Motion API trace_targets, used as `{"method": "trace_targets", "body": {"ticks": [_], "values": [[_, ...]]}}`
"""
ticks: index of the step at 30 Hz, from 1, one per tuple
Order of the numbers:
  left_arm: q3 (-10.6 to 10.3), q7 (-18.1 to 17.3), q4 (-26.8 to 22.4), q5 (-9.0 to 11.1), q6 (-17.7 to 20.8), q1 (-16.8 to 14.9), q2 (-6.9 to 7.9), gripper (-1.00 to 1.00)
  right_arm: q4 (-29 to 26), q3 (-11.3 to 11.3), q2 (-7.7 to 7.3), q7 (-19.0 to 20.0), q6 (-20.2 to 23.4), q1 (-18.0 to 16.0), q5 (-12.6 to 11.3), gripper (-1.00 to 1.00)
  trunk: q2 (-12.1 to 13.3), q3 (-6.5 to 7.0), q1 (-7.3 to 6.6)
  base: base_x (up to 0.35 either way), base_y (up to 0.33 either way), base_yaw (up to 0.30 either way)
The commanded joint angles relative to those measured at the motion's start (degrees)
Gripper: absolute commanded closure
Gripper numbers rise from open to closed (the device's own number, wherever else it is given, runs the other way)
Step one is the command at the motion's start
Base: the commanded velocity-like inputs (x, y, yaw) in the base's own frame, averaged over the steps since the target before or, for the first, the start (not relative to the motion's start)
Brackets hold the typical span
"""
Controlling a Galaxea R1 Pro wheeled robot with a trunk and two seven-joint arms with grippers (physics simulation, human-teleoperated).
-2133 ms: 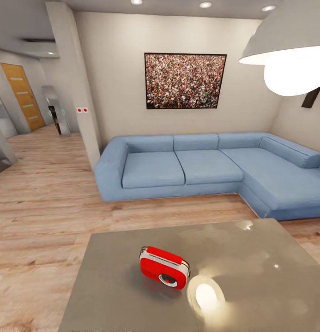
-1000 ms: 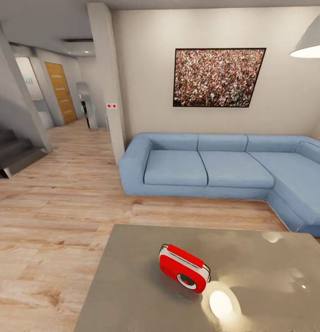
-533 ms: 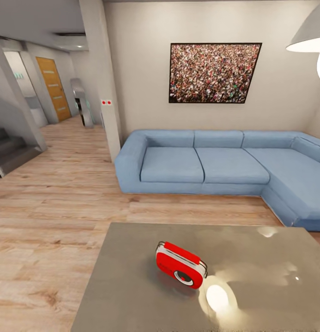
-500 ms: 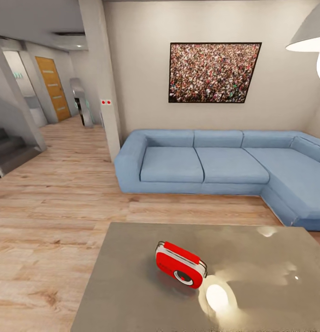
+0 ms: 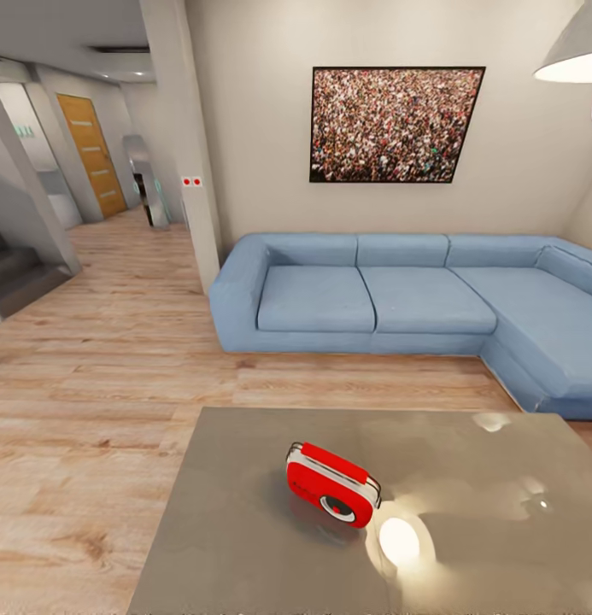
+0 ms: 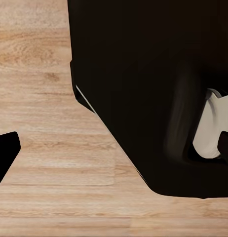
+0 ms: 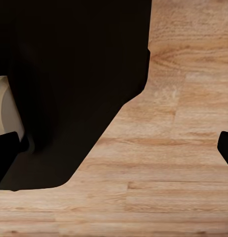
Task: Turn on the radio receiver that's on the table in the living room.
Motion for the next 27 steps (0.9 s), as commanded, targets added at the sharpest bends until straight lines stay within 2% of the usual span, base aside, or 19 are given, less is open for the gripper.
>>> {"method": "trace_targets", "body": {"ticks": [1, 27], "values": [[0.0, 0.0, 0.0, 0.0, 0.0, 0.0, 0.00, -1.00, 0.0, 0.0, 0.00, 0.0, 0.0, 0.0, 0.0, -1.00, 0.0, -0.09, 0.00, 0.000, 0.000, -0.001], [0.0, 0.0, 0.0, 0.1, -0.1, 0.0, 0.09, -1.00, 0.0, 0.2, 0.09, 0.0, 0.1, 0.0, 0.6, -1.00, 0.0, -2.46, 0.00, 0.000, 0.000, 0.000]]}}
